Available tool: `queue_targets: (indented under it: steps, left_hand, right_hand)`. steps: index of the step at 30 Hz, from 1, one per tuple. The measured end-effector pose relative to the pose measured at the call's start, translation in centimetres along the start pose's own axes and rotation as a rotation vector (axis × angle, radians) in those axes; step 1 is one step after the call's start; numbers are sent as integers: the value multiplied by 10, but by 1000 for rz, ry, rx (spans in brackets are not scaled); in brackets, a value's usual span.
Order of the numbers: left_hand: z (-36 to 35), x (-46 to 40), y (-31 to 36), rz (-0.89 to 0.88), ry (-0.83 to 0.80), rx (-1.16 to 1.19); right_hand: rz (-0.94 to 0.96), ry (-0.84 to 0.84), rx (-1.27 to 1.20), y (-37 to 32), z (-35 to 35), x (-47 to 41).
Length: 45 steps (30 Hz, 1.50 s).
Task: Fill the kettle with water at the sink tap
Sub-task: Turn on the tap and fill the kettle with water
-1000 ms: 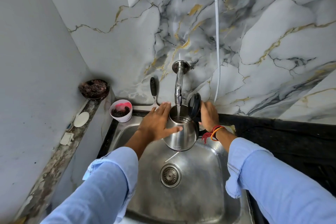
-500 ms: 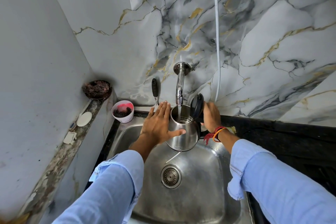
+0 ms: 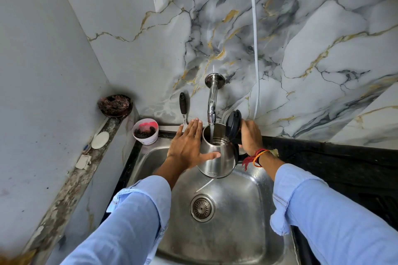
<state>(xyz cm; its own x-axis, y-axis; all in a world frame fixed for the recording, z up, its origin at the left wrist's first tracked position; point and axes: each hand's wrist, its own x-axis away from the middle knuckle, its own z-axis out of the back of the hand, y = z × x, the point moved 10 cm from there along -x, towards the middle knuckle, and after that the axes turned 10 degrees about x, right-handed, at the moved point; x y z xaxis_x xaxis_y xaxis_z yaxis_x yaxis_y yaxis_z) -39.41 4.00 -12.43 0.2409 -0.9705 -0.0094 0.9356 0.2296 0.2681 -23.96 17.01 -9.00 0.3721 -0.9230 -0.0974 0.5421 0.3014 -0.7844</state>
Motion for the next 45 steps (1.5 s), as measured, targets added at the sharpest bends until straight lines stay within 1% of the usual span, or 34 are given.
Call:
queue_targets:
  steps: [27,31,40,42,45]
  left_hand:
    - [3,1,-9,-7,6,-30]
    - [2,0,-9,-9,3,-32]
    - [6,0,-10,-9,8,-6]
    - [7,-2,-11,10,-4,72]
    - [17,-14,-16,106,8,430]
  right_hand:
    - [-14,5,43,-9,-3,3]
    - [-42,3,15,-8,-3,3]
    - [-35,-6,5,-8,-6,0]
    - [-30,-11,23,-9,-6,-2]
    - [-18,-2,53,-11,-5,-2]
